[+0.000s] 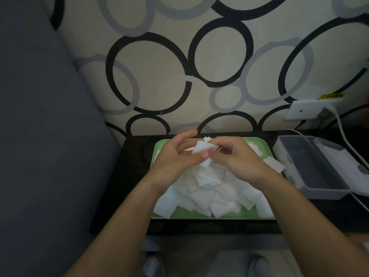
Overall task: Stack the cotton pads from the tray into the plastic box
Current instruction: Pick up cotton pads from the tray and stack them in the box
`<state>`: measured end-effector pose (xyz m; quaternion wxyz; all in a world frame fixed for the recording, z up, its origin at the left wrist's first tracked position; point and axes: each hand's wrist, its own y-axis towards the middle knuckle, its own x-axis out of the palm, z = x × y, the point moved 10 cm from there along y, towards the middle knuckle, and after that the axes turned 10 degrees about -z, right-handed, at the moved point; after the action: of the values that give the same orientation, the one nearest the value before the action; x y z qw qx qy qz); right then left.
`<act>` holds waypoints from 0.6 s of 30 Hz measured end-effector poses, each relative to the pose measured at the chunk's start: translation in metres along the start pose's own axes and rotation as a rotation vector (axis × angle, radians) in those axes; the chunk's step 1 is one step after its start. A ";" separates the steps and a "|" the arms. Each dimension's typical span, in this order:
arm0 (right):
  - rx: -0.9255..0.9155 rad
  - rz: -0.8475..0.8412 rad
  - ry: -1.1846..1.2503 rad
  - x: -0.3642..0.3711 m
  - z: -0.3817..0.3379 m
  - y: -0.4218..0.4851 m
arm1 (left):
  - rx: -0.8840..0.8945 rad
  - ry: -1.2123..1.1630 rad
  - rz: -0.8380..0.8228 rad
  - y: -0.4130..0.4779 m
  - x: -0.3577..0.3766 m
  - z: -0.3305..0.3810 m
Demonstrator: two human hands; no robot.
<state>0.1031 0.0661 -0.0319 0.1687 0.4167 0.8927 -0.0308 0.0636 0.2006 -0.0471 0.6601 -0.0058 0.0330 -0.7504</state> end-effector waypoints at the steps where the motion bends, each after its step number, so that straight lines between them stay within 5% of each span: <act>1: -0.002 -0.005 0.006 0.001 -0.002 0.000 | 0.018 0.017 0.005 -0.001 -0.001 0.003; 7: 0.134 0.134 -0.141 -0.019 0.005 -0.003 | 0.018 -0.010 0.196 -0.005 -0.023 -0.001; 11: 0.356 -0.061 -0.447 -0.010 0.030 -0.012 | -0.061 -0.095 0.282 -0.009 -0.038 -0.014; 18: 0.320 -0.106 -0.418 -0.005 0.021 -0.012 | -0.123 -0.148 0.343 -0.013 -0.045 -0.020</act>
<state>0.1026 0.0503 -0.0507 0.2794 0.3753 0.8430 -0.2656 0.0550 0.2482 -0.0649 0.7774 -0.0955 0.0309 -0.6210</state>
